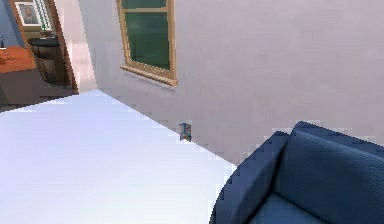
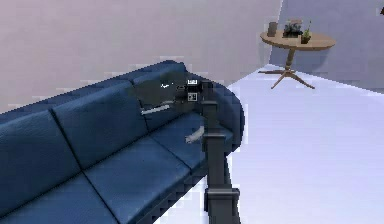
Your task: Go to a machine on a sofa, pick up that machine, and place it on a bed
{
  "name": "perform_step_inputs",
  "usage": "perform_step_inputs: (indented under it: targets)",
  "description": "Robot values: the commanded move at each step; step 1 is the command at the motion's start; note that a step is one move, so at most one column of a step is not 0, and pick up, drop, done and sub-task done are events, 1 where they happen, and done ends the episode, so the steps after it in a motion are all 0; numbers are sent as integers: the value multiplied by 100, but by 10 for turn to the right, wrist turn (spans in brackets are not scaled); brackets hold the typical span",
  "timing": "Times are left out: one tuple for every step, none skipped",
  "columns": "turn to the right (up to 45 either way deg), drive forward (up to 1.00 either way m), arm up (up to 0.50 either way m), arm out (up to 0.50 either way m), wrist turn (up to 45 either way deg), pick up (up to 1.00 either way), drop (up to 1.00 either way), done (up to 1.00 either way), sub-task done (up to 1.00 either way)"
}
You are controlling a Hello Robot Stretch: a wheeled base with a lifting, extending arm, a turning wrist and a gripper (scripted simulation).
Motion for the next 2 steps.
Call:
perform_step_inputs:
  targets:
    - [0,0,16,0,0,0,0,0,0]
    - [0,0,0,0,-450,0,0,0,0]
